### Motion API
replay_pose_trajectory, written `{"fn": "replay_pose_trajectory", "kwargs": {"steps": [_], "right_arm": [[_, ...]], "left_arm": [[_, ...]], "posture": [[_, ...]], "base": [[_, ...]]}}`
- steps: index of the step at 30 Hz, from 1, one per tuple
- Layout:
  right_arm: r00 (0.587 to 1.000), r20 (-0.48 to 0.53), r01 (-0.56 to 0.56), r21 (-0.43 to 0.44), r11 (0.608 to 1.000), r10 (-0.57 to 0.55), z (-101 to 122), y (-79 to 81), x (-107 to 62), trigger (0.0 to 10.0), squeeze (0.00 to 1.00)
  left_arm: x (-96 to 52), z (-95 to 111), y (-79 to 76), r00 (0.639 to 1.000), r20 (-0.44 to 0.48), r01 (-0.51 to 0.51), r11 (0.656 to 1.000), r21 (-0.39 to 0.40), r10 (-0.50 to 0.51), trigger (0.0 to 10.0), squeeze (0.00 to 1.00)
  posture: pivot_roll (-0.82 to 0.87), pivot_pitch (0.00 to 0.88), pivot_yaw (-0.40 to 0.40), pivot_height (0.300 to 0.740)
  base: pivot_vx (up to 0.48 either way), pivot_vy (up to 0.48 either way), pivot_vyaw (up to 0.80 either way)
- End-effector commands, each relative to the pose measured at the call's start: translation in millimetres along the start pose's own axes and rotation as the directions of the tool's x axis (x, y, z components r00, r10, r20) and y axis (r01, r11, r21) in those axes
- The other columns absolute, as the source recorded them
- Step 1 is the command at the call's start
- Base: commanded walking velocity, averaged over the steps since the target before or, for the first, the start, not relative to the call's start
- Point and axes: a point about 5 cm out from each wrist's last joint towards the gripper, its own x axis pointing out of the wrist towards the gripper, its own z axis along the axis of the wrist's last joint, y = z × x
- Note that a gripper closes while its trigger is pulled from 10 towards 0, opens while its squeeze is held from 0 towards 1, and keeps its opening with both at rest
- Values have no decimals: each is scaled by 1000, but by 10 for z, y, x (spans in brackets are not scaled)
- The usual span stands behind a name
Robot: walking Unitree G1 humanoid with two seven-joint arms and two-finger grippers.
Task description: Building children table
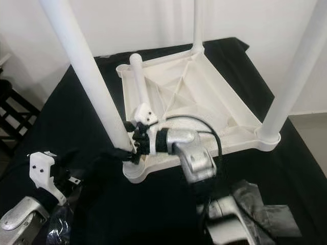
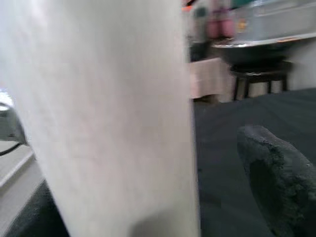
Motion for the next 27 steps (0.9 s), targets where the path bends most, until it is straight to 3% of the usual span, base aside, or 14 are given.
{"fn": "replay_pose_trajectory", "kwargs": {"steps": [1, 2, 8, 11, 14, 15, 16, 17, 18, 19, 20, 21, 23, 27], "right_arm": [[1000, 1, -31, 31, 999, 31, -81, -10, 57, 3294, 0], [999, -1, -33, 39, 999, 33, -104, -31, 65, 0, 0], [1000, -1, -29, 42, 999, 29, -148, -25, 30, 0, 0], [1000, -14, 26, 39, 999, -25, -183, -12, -55, 0, 0], [970, -87, 234, 62, 970, -228, -339, 59, -143, 0, 0], [970, -87, 234, 62, 970, -228, -339, 59, -143, 0, 0], [907, -138, 410, 64, 910, -399, -422, 87, -106, 0, 0], [907, -138, 410, 64, 910, -399, -422, 87, -106, 0, 0], [828, -179, 548, 65, 834, -531, -531, 336, -1, 0, 0], [828, -179, 548, 65, 834, -531, -531, 336, -1, 0, 0], [764, -191, 637, 66, 768, -617, -564, 501, 43, 0, 0], [708, -179, 701, 68, 710, -683, -529, 519, 26, 0, 0], [691, -166, 720, 71, 690, -704, -501, 505, 12, 0, 0], [694, -162, 715, 42, 698, -702, -506, 463, 8, 0, 0]], "left_arm": [[-21, -40, 20, 1000, -21, -10, 1000, -7, 10, 10000, 0], [-21, -40, 17, 1000, -21, -10, 1000, -6, 10, 10000, 0], [-20, -42, 9, 1000, -20, -10, 1000, -7, 10, 10000, 0], [-19, -43, -2, 1000, -19, -8, 1000, -9, 8, 10000, 0], [-21, -43, -19, 1000, -17, -5, 1000, -13, 5, 10000, 0], [-21, -43, -19, 1000, -17, -5, 1000, -13, 5, 10000, 0], [-29, -42, -20, 1000, -16, -5, 1000, -13, 5, 10000, 0], [-29, -42, -20, 1000, -16, -5, 1000, -13, 5, 10000, 0], [-34, -36, -18, 1000, -14, -5, 1000, -14, 5, 10000, 0], [-34, -36, -18, 1000, -14, -5, 1000, -14, 5, 10000, 0], [-35, -32, -10, 1000, -13, -6, 1000, -14, 6, 10000, 0], [-31, -37, -2, 1000, -13, -8, 1000, -15, 8, 10000, 0], [-28, -43, 4, 1000, -14, -9, 1000, -16, 9, 10000, 0], [-17, -46, 4, 1000, -14, -5, 1000, -21, 5, 10000, 0]], "posture": [[33, 85, 141, 740], [34, 85, 141, 740], [31, 84, 141, 740], [25, 87, 137, 740], [25, 92, 124, 740], [25, 92, 124, 740], [24, 99, 108, 740], [24, 99, 108, 740], [16, 105, 110, 740], [16, 105, 110, 740], [14, 112, 122, 740], [-21, 89, 136, 740], [-21, 89, 136, 740], [1, 93, 124, 740]], "base": [[0, 0, 0], [0, 0, 0], [0, 0, 0], [0, 0, 0], [0, 0, 0], [0, 0, 0], [0, 0, 0], [0, 0, 0], [0, 0, 0], [0, 0, 0], [0, 0, 0], [0, 0, 0], [0, 0, 0], [0, 0, 0]]}}
